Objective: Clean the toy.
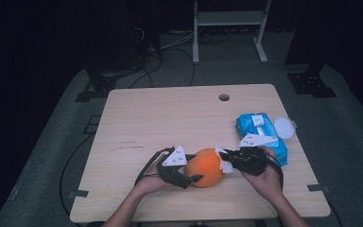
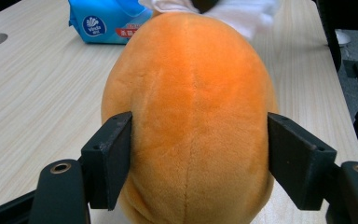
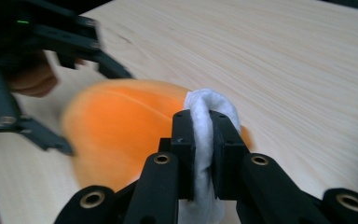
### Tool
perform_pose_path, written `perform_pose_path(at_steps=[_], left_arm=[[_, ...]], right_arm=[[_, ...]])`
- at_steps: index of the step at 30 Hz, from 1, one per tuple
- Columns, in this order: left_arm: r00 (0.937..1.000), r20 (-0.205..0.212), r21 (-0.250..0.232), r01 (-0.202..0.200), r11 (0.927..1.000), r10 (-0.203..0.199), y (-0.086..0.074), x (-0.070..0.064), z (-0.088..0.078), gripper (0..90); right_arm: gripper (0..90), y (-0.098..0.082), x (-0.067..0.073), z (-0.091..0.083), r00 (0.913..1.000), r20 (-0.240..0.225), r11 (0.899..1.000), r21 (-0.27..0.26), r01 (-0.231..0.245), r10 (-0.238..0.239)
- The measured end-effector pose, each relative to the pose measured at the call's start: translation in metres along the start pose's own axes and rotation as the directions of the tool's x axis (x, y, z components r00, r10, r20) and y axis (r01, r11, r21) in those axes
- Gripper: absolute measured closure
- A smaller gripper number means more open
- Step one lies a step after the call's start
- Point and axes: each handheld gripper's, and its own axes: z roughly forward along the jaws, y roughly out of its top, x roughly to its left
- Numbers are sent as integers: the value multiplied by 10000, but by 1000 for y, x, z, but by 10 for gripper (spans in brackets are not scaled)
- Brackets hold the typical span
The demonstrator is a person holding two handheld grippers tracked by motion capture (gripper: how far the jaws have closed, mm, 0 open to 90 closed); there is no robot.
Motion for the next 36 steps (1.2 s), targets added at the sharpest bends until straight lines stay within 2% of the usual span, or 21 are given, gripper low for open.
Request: perform_pose_path(at_steps=[3,5,7,10,12,14,20,22,24,27,29,31,33,36], left_arm=[[10000,54,1,78,10000,-78,-1,2,-1,277],[9999,59,-16,117,9999,-117,-1,2,0,276],[9999,64,-10,92,10000,-92,0,1,1,273],[10000,46,-8,63,10000,-63,0,0,1,271],[10000,64,-2,73,10000,-73,0,1,1,271],[10000,66,3,68,10000,-68,0,1,1,272],[9999,57,-4,103,9999,-103,0,1,0,270],[9999,70,-20,99,9999,-99,0,1,1,268],[9999,64,-57,109,9999,-109,2,0,2,267],[10000,25,-17,-51,10000,51,5,-3,4,261],[9999,2,28,-103,9999,103,5,-4,4,258],[10000,15,0,-52,10000,52,4,-4,3,258],[10000,47,-29,-51,10000,51,3,-3,3,258],[10000,47,7,-55,10000,55,4,-3,3,258]], right_arm=[[806,-6,-16,-1,9983,39,9983,67,-583,582],[806,-7,-19,-1,9969,-49,9969,77,-779,779],[806,-5,-16,-1,9975,-56,9975,43,-704,704],[806,1,-5,-1,9983,-343,9988,-110,-476,472],[806,2,-1,0,9992,-286,9996,-64,-283,281],[806,1,-4,1,9988,-305,9992,-50,-392,390],[806,-8,-26,-1,9954,194,9955,146,-936,933],[806,-6,-27,-4,9943,68,9943,-1,-1066,1066],[806,-2,-22,-6,9946,-159,9945,-157,-1031,1029],[806,4,-10,-3,9966,-431,9974,-172,-704,696],[806,4,-6,2,9987,-300,9991,-13,-416,415],[806,3,-10,3,9980,-286,9984,43,-566,567],[806,0,-17,4,9980,-22,9980,91,-632,633],[806,-5,-26,1,9951,121,9950,171,-979,977]])
